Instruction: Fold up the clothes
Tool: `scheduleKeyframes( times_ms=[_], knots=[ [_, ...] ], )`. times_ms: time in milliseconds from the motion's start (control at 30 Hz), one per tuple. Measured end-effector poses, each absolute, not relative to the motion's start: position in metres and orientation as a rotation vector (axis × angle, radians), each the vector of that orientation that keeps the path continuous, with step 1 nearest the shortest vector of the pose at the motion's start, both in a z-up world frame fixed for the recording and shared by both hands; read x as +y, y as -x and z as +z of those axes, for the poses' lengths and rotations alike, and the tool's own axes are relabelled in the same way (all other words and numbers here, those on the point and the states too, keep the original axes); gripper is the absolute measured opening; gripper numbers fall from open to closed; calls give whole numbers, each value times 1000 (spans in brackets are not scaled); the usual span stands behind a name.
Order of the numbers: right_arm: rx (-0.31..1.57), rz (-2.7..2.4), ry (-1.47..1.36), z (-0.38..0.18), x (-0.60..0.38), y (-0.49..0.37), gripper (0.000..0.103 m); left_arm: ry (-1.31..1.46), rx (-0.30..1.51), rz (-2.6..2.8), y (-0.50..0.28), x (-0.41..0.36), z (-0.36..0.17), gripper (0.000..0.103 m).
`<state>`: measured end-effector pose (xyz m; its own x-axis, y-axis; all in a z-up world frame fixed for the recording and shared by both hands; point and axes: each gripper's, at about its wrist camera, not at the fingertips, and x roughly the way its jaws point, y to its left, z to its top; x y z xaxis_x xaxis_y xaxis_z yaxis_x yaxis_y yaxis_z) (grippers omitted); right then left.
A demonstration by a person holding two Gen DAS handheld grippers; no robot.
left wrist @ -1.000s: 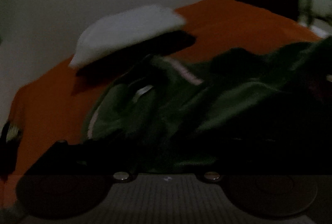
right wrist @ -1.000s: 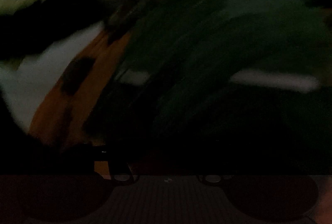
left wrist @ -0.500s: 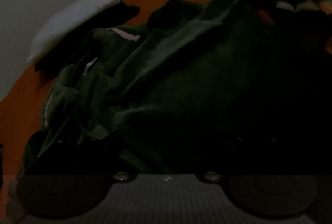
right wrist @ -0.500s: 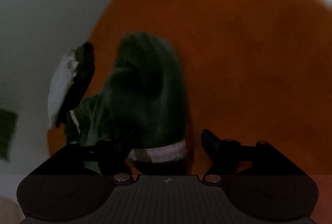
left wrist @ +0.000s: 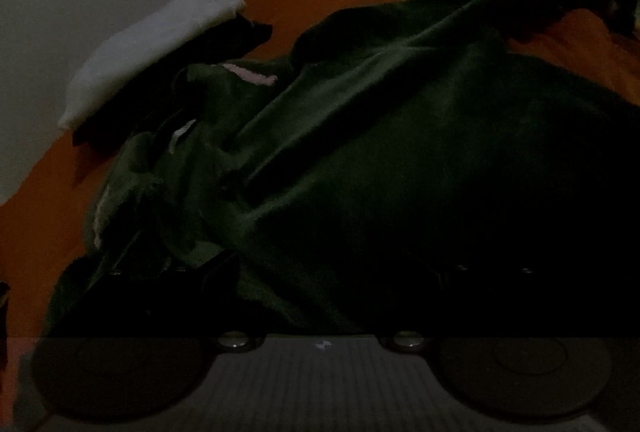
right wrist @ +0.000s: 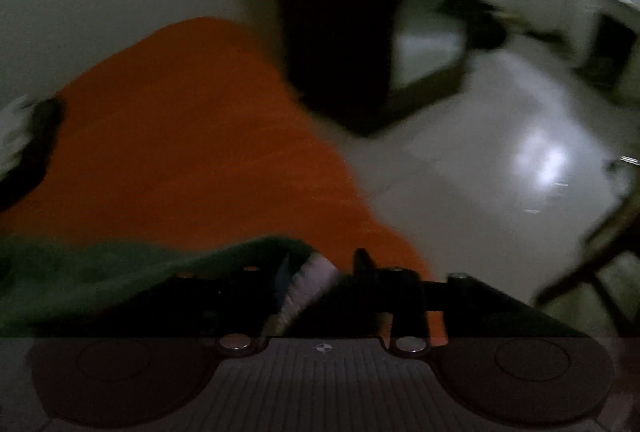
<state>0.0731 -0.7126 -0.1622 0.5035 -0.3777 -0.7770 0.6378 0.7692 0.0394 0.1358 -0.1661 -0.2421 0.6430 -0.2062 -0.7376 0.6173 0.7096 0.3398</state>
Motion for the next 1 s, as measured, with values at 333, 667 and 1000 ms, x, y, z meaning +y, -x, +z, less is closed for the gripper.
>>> scheduleKeyframes(
  times_ms=[333,667,1000],
  knots=[
    [755,-503,-706,-226,-723,-42,79,-578,765,-489,-141,-163,-247,95],
    [389,-394,-828,-171,-735,-55,16,-536,782,-473,-141,-161,-249,96],
    [399,-289,-550,-96,-726,-65,7,-503,796,-479,-148,-159,-252,100]
  ],
)
